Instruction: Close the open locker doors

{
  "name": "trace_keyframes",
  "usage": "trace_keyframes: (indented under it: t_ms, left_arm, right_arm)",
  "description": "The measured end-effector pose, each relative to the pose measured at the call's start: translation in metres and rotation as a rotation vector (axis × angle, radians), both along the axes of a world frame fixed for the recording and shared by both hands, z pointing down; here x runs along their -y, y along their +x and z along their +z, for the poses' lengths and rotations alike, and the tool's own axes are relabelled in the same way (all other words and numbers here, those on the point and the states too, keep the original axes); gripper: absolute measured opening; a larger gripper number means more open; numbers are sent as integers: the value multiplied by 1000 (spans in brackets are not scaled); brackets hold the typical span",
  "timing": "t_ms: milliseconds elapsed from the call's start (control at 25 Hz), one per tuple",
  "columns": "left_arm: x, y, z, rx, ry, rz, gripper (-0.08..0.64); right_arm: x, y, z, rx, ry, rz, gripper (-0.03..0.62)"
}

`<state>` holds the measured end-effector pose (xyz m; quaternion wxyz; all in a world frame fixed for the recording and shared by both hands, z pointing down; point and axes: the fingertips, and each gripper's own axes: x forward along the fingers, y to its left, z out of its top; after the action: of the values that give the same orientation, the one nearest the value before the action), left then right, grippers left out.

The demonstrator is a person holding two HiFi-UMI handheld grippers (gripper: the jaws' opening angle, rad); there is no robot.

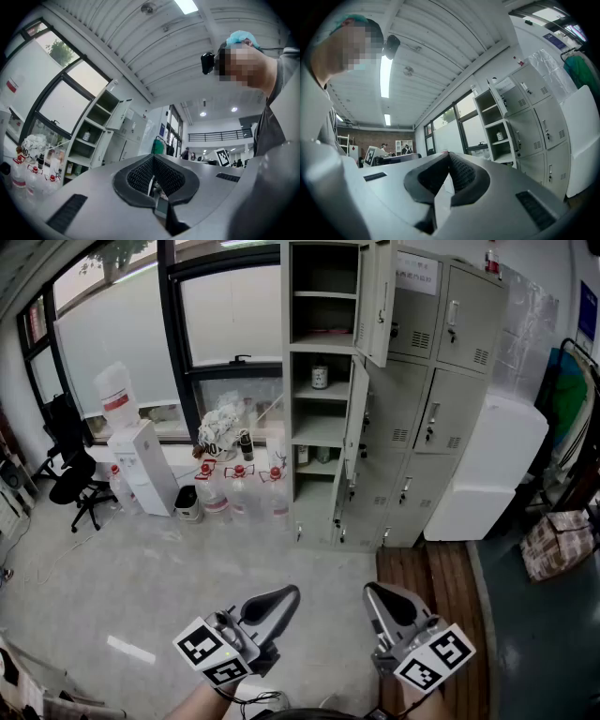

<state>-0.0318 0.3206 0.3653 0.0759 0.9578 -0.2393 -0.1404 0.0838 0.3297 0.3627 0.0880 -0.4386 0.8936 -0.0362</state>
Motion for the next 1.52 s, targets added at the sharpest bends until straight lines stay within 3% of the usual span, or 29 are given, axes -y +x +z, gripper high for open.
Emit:
trace_keyframes:
  t_ms: [480,1000,1520]
  left_arm:
    - [-10,14,-1,10,8,-5,9]
    - [-40,47,-4,5,27,-72,9]
    - [-33,47,-6,10,32,-108,9]
  right_arm:
    - [-8,11,0,19,0,-22,14]
    - [-37,48,-3,27,14,-62,14]
    - [-30,58,-2,36,18,-63,14]
